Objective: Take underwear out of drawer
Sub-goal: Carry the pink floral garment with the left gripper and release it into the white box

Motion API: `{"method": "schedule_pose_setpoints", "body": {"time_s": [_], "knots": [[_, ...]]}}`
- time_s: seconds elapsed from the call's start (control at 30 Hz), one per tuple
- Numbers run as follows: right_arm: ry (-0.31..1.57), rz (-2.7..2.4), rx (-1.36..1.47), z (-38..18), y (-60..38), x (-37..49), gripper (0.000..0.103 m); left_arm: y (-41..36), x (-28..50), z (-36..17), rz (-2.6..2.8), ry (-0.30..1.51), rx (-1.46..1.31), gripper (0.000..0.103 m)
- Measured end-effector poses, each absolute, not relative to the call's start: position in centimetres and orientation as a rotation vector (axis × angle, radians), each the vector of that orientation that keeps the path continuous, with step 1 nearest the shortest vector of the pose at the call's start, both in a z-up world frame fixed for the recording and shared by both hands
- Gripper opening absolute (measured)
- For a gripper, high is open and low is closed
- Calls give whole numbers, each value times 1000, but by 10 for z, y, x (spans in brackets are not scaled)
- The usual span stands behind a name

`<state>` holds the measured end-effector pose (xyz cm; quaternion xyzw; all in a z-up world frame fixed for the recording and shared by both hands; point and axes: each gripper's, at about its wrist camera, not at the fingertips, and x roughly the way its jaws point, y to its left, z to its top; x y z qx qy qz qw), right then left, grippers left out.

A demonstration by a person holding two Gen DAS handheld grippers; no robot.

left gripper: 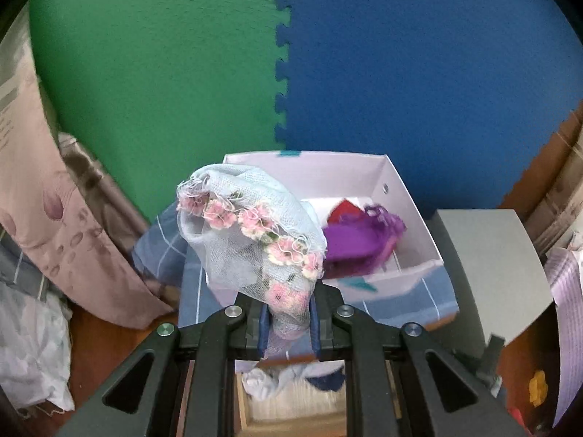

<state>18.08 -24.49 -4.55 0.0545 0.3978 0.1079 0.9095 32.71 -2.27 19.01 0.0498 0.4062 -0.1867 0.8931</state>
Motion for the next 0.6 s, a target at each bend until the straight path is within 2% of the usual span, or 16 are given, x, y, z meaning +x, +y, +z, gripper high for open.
{"method": "schedule_pose_setpoints", "body": {"time_s": [0.27, 0.6], "knots": [[812, 235, 129, -42, -246, 179, 41, -31, 400, 163, -357, 919, 78, 15], [819, 242, 123, -43, -241, 183, 41, -52, 437, 114, -347, 1009, 141, 15]]}}
